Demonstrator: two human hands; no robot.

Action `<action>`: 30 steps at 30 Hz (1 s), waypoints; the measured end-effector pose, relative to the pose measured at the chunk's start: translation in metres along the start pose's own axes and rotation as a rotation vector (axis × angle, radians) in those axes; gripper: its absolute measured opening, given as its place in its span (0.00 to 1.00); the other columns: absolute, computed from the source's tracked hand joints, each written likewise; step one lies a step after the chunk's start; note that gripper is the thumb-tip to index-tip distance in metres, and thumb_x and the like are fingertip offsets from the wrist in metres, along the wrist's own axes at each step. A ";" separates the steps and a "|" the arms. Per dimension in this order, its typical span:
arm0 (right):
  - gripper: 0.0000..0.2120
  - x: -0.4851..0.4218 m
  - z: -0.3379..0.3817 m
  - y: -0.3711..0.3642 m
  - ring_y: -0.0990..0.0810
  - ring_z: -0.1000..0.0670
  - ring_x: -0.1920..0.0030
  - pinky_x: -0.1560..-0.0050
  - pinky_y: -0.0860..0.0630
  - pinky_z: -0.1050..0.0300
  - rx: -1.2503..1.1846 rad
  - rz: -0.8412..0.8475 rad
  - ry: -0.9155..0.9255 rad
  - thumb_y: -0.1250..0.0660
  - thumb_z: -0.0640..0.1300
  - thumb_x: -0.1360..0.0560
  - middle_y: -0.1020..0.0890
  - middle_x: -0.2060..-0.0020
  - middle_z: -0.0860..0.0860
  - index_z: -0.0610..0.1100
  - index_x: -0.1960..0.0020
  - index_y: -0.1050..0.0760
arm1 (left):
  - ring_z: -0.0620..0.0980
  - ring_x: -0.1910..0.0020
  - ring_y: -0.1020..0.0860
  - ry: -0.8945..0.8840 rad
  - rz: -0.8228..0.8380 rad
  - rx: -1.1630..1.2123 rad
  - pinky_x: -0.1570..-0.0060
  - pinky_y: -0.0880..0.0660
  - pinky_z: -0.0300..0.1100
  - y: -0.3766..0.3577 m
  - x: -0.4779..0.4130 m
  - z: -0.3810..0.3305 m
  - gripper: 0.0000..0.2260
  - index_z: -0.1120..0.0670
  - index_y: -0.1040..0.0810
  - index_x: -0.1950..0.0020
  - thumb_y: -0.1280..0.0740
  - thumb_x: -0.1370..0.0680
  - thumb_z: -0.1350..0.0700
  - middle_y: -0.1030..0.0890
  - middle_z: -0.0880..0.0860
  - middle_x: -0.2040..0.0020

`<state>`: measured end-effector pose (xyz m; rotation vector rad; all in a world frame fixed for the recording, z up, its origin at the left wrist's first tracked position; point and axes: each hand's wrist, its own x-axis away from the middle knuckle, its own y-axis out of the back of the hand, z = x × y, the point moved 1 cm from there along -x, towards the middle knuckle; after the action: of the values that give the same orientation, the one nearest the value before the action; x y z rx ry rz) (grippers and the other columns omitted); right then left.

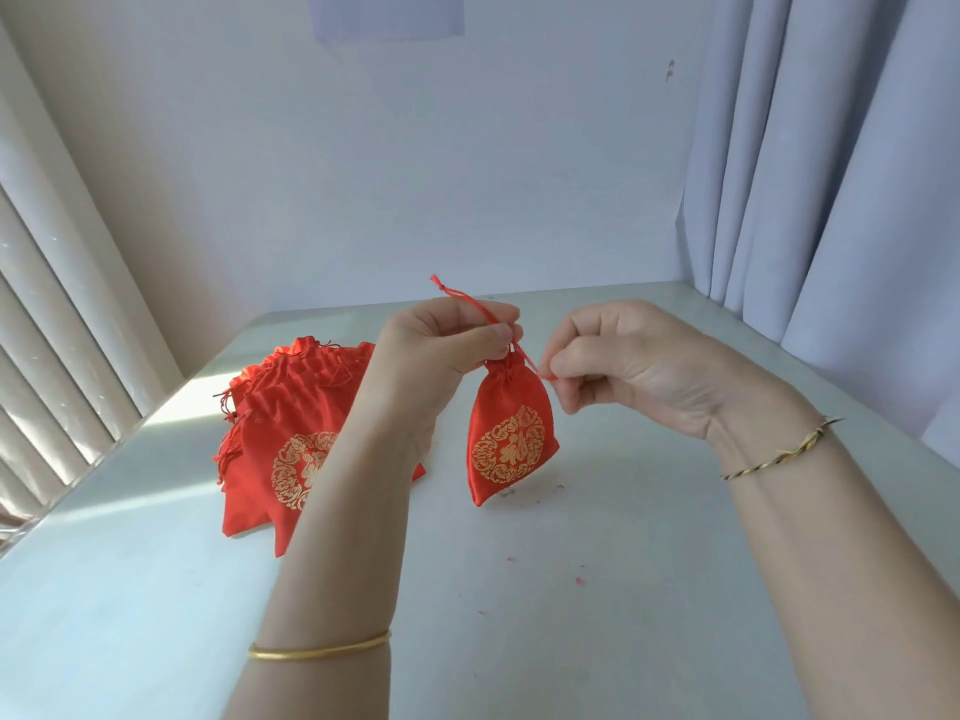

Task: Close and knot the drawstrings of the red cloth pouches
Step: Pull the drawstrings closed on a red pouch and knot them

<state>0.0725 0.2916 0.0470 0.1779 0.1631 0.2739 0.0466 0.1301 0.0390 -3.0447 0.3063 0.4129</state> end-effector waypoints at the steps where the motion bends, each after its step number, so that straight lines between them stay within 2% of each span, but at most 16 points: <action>1: 0.09 -0.001 -0.001 -0.001 0.25 0.52 0.70 0.67 0.26 0.62 0.046 -0.021 -0.008 0.37 0.33 0.28 0.23 0.74 0.47 0.40 0.66 0.23 | 0.43 0.65 0.20 -0.006 0.010 -0.024 0.63 0.26 0.30 0.000 0.000 -0.001 0.08 0.58 0.20 0.58 0.34 0.27 0.69 0.17 0.51 0.64; 4: 0.07 -0.010 -0.005 -0.003 0.23 0.54 0.66 0.64 0.27 0.59 0.074 -0.344 0.122 0.36 0.38 0.28 0.21 0.71 0.51 0.43 0.64 0.22 | 0.42 0.68 0.21 -0.040 0.074 -0.140 0.65 0.27 0.29 -0.001 0.003 -0.003 0.08 0.58 0.20 0.56 0.33 0.27 0.70 0.18 0.55 0.62; 6: 0.08 -0.017 -0.009 -0.006 0.20 0.54 0.62 0.59 0.24 0.56 0.037 -0.457 0.184 0.39 0.38 0.26 0.19 0.68 0.54 0.45 0.59 0.23 | 0.44 0.65 0.21 -0.098 0.116 -0.198 0.62 0.26 0.31 -0.002 0.004 -0.005 0.08 0.56 0.20 0.55 0.33 0.27 0.69 0.18 0.55 0.61; 9: 0.11 -0.021 -0.019 -0.014 0.19 0.53 0.65 0.59 0.23 0.54 -0.013 -0.362 0.100 0.43 0.37 0.22 0.19 0.70 0.54 0.44 0.56 0.23 | 0.44 0.62 0.20 -0.230 0.109 -0.334 0.58 0.24 0.35 -0.006 0.004 -0.005 0.10 0.52 0.20 0.55 0.33 0.27 0.68 0.18 0.51 0.60; 12: 0.10 -0.022 -0.022 -0.019 0.21 0.52 0.67 0.62 0.26 0.58 -0.074 -0.241 0.043 0.42 0.40 0.21 0.20 0.70 0.52 0.42 0.55 0.23 | 0.39 0.62 0.21 -0.366 0.037 -0.501 0.58 0.23 0.37 -0.010 0.003 -0.002 0.16 0.46 0.22 0.56 0.34 0.28 0.68 0.19 0.44 0.61; 15: 0.09 -0.022 -0.023 -0.018 0.23 0.53 0.68 0.67 0.27 0.63 -0.202 -0.174 0.003 0.42 0.40 0.22 0.21 0.68 0.51 0.42 0.55 0.23 | 0.43 0.60 0.23 -0.450 -0.039 -0.564 0.56 0.22 0.44 -0.012 0.002 0.001 0.15 0.45 0.21 0.53 0.34 0.29 0.65 0.20 0.43 0.60; 18: 0.08 -0.020 -0.021 -0.016 0.22 0.54 0.67 0.67 0.26 0.62 -0.284 -0.072 -0.010 0.40 0.40 0.23 0.20 0.65 0.49 0.43 0.54 0.23 | 0.44 0.58 0.23 -0.504 -0.108 -0.619 0.56 0.25 0.40 -0.012 0.001 0.004 0.14 0.46 0.19 0.49 0.36 0.30 0.60 0.22 0.41 0.59; 20: 0.06 -0.019 -0.021 -0.015 0.21 0.55 0.67 0.66 0.26 0.63 -0.291 -0.024 0.004 0.38 0.41 0.24 0.19 0.66 0.51 0.45 0.57 0.22 | 0.43 0.57 0.23 -0.520 -0.143 -0.625 0.56 0.26 0.36 -0.011 0.001 0.005 0.14 0.46 0.19 0.49 0.35 0.30 0.60 0.21 0.40 0.59; 23: 0.05 -0.020 -0.024 -0.015 0.22 0.56 0.67 0.65 0.26 0.64 -0.276 -0.035 0.032 0.35 0.39 0.26 0.19 0.67 0.53 0.46 0.59 0.22 | 0.40 0.57 0.22 -0.531 -0.147 -0.588 0.57 0.25 0.36 -0.010 0.002 0.004 0.15 0.43 0.21 0.52 0.34 0.29 0.63 0.21 0.39 0.59; 26: 0.03 -0.023 -0.024 -0.016 0.20 0.54 0.65 0.63 0.26 0.62 -0.268 -0.102 0.049 0.35 0.39 0.26 0.19 0.66 0.51 0.44 0.57 0.23 | 0.40 0.63 0.21 -0.428 -0.116 -0.498 0.61 0.24 0.35 -0.008 0.001 0.003 0.15 0.44 0.21 0.57 0.33 0.27 0.66 0.20 0.42 0.60; 30: 0.13 -0.026 -0.024 -0.017 0.21 0.50 0.66 0.66 0.28 0.58 -0.356 -0.149 0.015 0.42 0.38 0.24 0.21 0.72 0.51 0.43 0.66 0.29 | 0.37 0.68 0.22 -0.299 -0.055 -0.356 0.66 0.29 0.27 -0.006 0.001 0.005 0.11 0.50 0.20 0.60 0.32 0.28 0.67 0.19 0.44 0.66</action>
<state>0.0482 0.2715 0.0238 -0.1893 0.1393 0.1523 0.0474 0.1363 0.0338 -3.2460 0.1436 1.0047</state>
